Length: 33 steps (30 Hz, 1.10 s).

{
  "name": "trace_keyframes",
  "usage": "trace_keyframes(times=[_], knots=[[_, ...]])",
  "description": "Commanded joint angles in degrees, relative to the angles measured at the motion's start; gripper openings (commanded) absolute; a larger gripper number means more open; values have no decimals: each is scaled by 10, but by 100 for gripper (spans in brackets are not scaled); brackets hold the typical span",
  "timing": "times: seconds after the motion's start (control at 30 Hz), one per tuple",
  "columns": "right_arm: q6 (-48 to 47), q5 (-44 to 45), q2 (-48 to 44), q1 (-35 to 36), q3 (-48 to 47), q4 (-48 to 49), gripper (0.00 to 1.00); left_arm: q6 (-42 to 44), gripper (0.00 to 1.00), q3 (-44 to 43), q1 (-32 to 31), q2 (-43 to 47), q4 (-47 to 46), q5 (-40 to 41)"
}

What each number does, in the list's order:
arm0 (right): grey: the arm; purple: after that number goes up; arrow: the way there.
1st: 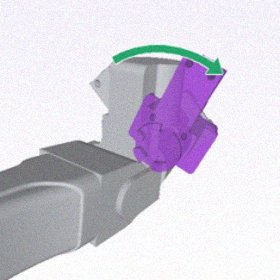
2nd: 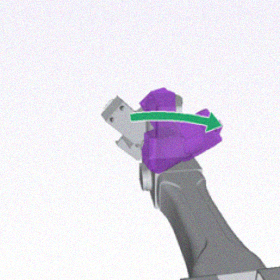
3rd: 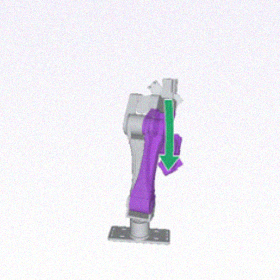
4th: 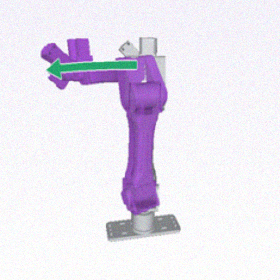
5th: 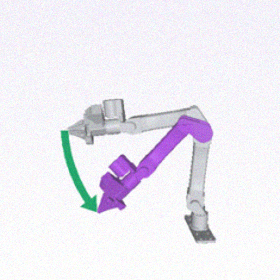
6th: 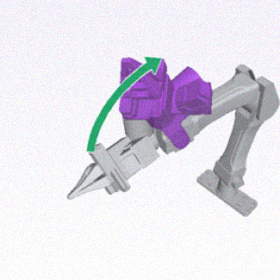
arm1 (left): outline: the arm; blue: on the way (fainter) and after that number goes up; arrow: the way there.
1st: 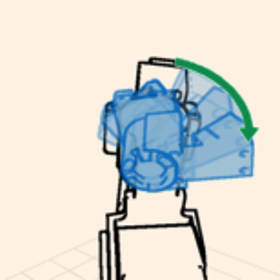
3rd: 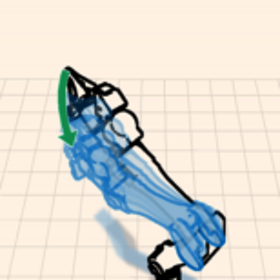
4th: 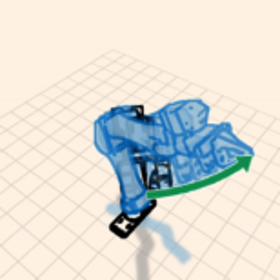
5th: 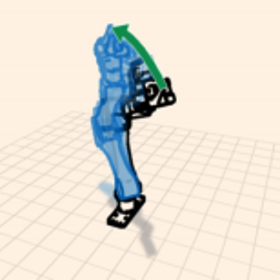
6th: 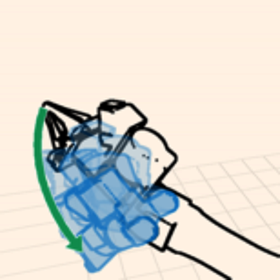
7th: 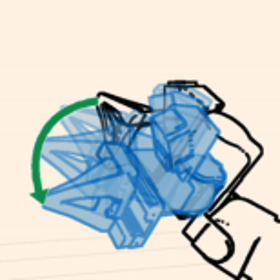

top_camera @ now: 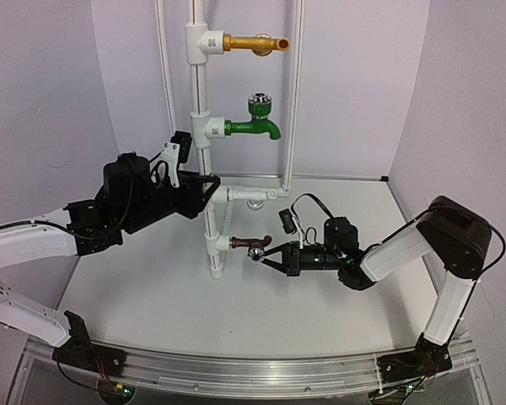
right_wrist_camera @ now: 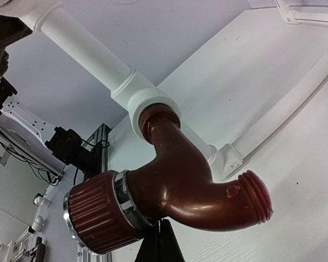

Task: Install the water faucets

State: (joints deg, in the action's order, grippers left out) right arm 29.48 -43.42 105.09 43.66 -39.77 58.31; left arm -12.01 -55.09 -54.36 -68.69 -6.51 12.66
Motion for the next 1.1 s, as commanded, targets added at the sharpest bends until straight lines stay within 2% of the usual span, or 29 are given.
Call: trace_keyframes(times=[0.0, 0.2, 0.43, 0.87, 1.07], knots=[[-38, -68, -31, 46, -4, 67, 0, -21, 0, -23, 9, 4, -37, 13], [-33, -70, -6, 60, -24, 67, 0, -20, 0, -23, 9, 5, -35, 14], [-48, -73, -18, 77, -13, 69, 0, -18, 0, -21, 10, 10, -35, 17], [-107, 46, -70, 74, -4, 48, 0, -20, 0, -19, 12, 14, -34, 16], [-173, -45, -95, 78, 7, 4, 0, -20, 0, -17, 12, 15, -32, 15]])
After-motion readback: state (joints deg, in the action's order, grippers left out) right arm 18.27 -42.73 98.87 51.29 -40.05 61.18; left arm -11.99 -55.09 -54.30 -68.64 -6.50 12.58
